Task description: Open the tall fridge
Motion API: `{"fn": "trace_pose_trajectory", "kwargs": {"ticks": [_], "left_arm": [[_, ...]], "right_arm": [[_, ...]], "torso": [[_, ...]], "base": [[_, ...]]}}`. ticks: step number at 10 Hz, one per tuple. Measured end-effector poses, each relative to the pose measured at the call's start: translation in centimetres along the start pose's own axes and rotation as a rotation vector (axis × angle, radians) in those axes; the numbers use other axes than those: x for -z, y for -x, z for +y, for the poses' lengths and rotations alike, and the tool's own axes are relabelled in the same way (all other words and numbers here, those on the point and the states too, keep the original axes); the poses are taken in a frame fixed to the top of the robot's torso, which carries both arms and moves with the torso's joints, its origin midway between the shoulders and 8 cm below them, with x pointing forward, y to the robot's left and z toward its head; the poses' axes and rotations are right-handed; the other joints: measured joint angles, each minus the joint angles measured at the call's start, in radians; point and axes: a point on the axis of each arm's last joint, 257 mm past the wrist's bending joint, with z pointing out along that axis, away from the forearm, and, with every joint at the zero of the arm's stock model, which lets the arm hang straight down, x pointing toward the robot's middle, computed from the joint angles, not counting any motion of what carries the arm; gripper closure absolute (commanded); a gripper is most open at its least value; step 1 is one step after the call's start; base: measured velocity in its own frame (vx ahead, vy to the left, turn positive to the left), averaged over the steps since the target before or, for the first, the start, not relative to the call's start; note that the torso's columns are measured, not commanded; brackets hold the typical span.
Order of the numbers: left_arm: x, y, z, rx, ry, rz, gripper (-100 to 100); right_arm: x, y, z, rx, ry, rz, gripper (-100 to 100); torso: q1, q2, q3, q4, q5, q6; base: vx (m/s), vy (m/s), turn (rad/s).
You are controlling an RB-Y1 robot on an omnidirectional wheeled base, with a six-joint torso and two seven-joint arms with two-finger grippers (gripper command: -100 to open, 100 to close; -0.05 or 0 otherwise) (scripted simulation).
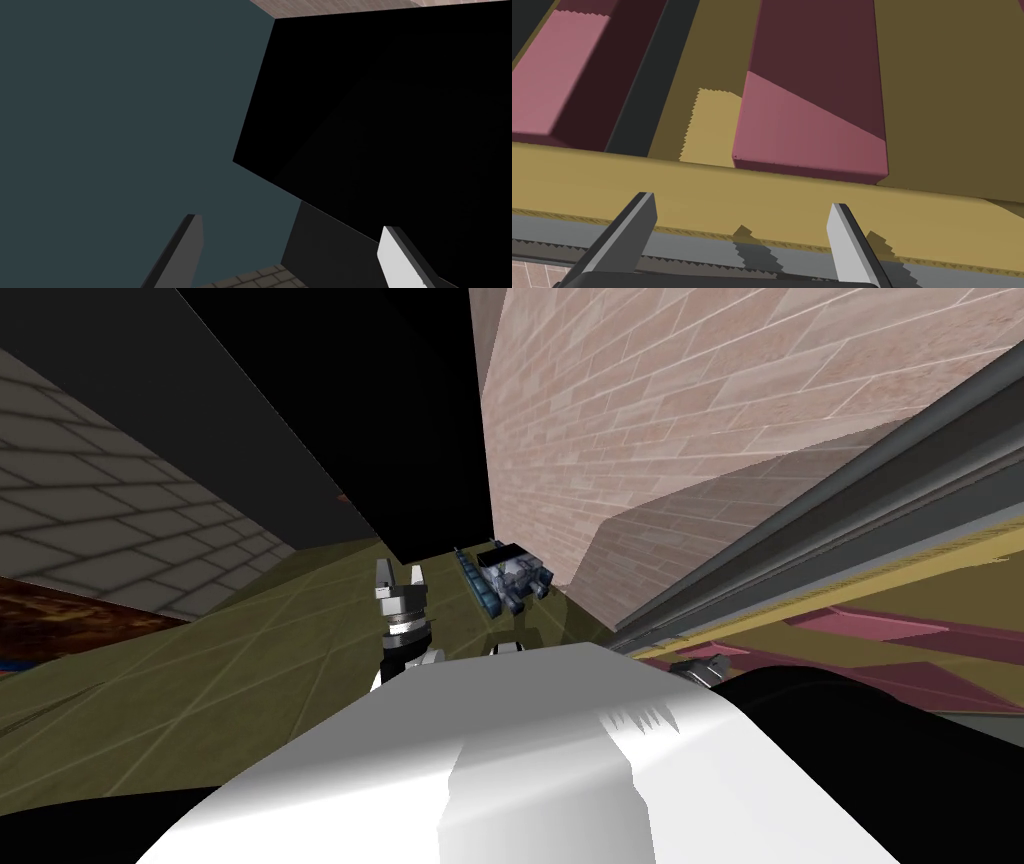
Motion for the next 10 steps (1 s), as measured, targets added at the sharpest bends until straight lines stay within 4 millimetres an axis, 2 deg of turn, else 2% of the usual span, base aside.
{"fn": "trace_pose_trajectory", "kwargs": {"ticks": [2, 5, 6, 7, 8, 10], "left_arm": [[0.0, 0.0, 0.0, 0.0, 0.0, 0.0, 0], [0.0, 0.0, 0.0, 0.0, 0.0, 0.0, 0], [0.0, 0.0, 0.0, 0.0, 0.0, 0.0, 0], [0.0, 0.0, 0.0, 0.0, 0.0, 0.0, 0], [0.0, 0.0, 0.0, 0.0, 0.0, 0.0, 0], [0.0, 0.0, 0.0, 0.0, 0.0, 0.0, 0]], "right_arm": [[-0.2, -1.2, 0.1, 0.0, 0.002, 0.034, -100], [1.6, -2.7, 1.7, -0.022, 0.04, 0.095, -100], [1.6, -2.7, 1.8, -0.022, 0.042, 0.096, -100], [0.7, -1.4, 2.3, -0.065, 0.04, 0.087, -100], [0.3, -0.6, 2.6, -0.091, 0.036, 0.077, -100], [1.1, 0.8, 4.6, -0.12, 0.067, 0.041, -100]], "torso": [[0.004, 0.002, 0.001, 0.001, 0.001, 0.0], [0.002, 0.007, 0.004, 0.002, 0.001, 0.0], [0.002, 0.007, 0.004, 0.002, 0.001, 0.0], [-0.001, -0.003, -0.001, -0.001, 0.0, 0.001], [0.001, -0.007, -0.004, -0.002, 0.0, 0.0], [0.003, 0.008, 0.005, 0.002, 0.001, 0.0]], "base": [[0.205, 0.014, -0.041], [0.081, 0.001, -0.013], [0.172, -0.045, -0.399], [0.243, -0.032, -0.516], [0.13, 0.0, -0.111], [0.004, -0.002, 0.047]]}}
